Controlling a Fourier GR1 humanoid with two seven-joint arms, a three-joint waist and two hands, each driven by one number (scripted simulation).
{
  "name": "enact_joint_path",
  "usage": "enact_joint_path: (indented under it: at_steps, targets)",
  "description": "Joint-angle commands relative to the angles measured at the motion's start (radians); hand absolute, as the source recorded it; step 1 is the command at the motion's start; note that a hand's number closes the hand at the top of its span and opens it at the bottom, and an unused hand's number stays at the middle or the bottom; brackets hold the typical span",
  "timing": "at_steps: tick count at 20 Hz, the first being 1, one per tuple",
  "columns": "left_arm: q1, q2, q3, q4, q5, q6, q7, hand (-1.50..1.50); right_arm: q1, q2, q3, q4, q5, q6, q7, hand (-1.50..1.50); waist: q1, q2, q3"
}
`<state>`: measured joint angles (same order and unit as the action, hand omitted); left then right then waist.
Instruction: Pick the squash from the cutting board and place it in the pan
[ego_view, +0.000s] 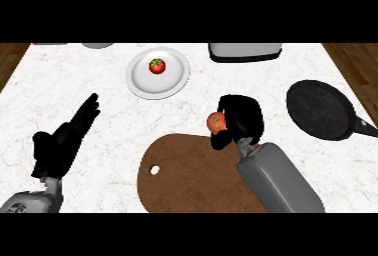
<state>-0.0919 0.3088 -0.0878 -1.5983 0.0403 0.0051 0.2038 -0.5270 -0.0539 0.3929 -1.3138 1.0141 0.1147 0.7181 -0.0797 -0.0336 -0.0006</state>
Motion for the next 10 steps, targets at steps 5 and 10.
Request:
enact_joint_path:
  at_steps: [5, 10]
  targets:
    - [0.003, -0.008, 0.001, 0.016, -0.007, -0.01, -0.038, 0.0, 0.196, -0.04, 0.145, -0.485, 0.272, -0.136, 0.224, 1.5, 0.031, 0.018, 0.0]
    - [-0.024, -0.024, -0.015, 0.005, -0.016, -0.029, -0.029, 0.0, 0.378, -0.086, 0.129, -0.653, 0.346, -0.215, 0.268, 1.5, 0.063, 0.03, 0.001]
